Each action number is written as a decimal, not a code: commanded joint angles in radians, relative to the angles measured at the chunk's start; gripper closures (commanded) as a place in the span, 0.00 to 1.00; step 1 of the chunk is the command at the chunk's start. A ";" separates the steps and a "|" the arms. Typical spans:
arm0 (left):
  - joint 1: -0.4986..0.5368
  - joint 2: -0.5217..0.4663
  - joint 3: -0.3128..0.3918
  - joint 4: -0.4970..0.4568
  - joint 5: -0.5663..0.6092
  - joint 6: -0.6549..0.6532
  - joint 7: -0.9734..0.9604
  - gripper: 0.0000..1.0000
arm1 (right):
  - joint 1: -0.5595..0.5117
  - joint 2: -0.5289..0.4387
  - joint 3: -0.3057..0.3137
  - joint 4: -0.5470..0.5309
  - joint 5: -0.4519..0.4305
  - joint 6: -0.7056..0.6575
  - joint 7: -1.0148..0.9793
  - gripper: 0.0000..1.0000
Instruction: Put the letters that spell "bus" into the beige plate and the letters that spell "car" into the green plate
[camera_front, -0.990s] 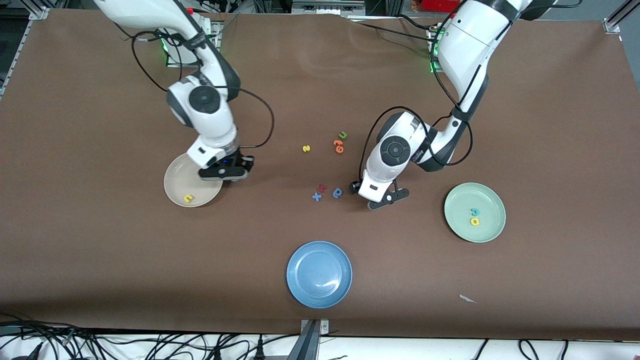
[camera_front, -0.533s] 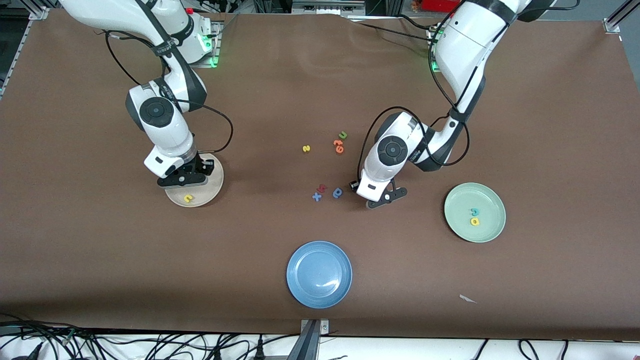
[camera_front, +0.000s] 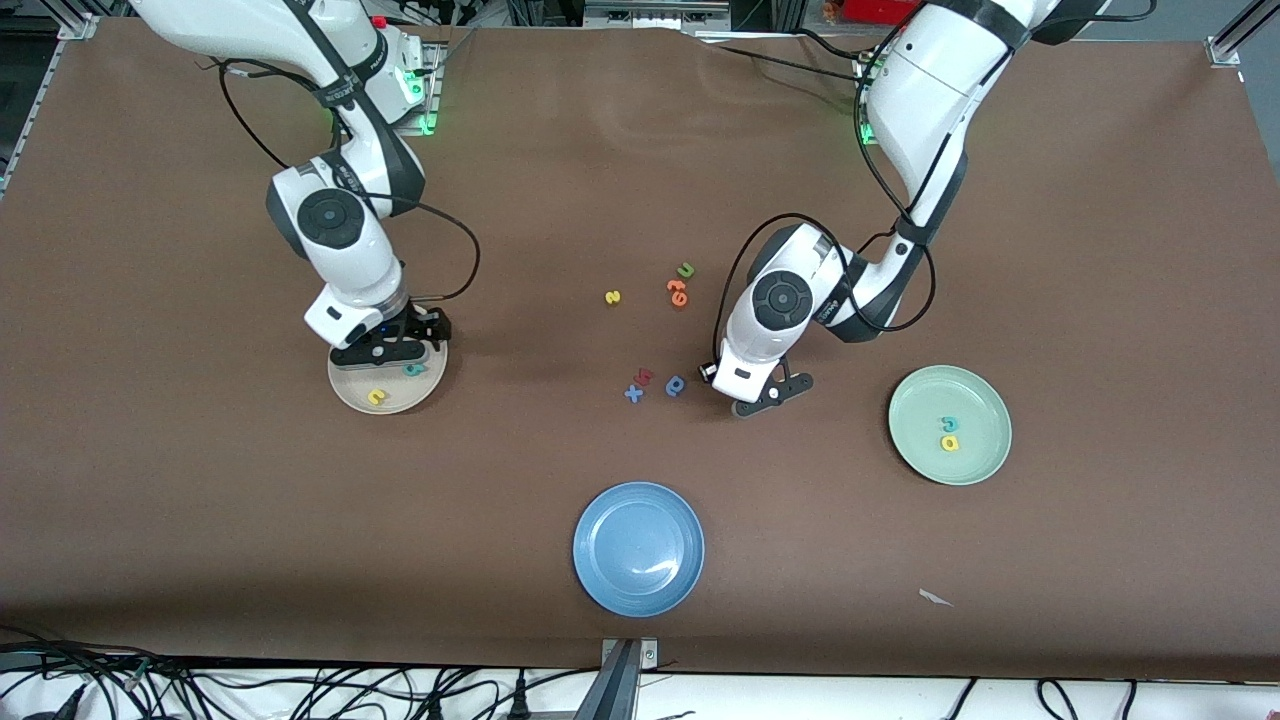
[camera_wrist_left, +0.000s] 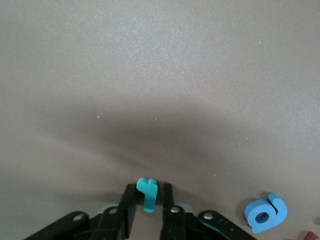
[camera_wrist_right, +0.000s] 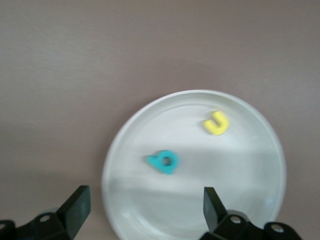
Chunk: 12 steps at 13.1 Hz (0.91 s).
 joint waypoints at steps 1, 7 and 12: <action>-0.016 0.006 0.013 0.004 0.014 0.014 -0.012 0.87 | 0.030 0.026 0.077 -0.016 -0.006 0.064 0.226 0.00; 0.005 -0.003 0.021 0.011 0.015 0.002 0.020 0.99 | 0.269 0.089 0.075 0.018 -0.009 0.133 0.581 0.00; 0.122 -0.047 0.020 0.080 0.017 -0.184 0.239 1.00 | 0.432 0.181 0.024 0.119 -0.016 0.130 0.736 0.00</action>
